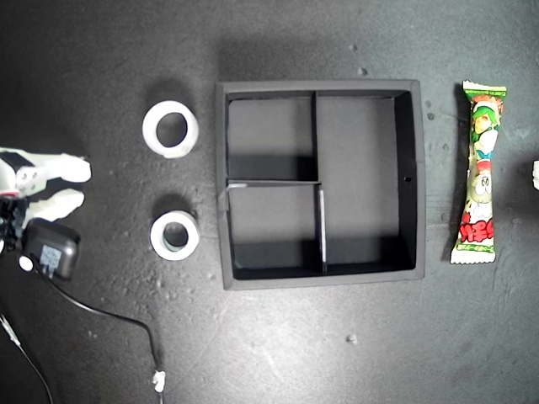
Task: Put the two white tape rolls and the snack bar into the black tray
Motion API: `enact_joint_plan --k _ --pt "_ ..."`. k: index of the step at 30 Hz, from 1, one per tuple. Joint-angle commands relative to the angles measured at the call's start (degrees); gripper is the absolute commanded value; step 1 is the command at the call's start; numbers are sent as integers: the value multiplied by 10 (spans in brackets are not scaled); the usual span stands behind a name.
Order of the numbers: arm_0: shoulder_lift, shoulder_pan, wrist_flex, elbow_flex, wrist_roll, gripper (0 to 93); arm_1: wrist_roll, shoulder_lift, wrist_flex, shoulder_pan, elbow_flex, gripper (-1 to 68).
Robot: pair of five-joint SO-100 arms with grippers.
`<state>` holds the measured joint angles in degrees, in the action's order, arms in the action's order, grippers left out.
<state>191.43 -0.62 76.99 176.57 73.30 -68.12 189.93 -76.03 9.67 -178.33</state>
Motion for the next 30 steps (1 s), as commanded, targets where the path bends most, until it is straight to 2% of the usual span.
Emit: enact_joint_plan --k 1,20,25,30 --pt "27 -2 29 33 31 77 4 -4 -1 -8 -7 2" --pt "27 -9 29 33 46 41 4 -4 -1 -8 -7 2" --pt "27 -10 27 33 43 2 4 -4 -1 -8 -7 2" --pt "27 -9 -1 33 51 2 -24 -4 -3 4 -7 2"
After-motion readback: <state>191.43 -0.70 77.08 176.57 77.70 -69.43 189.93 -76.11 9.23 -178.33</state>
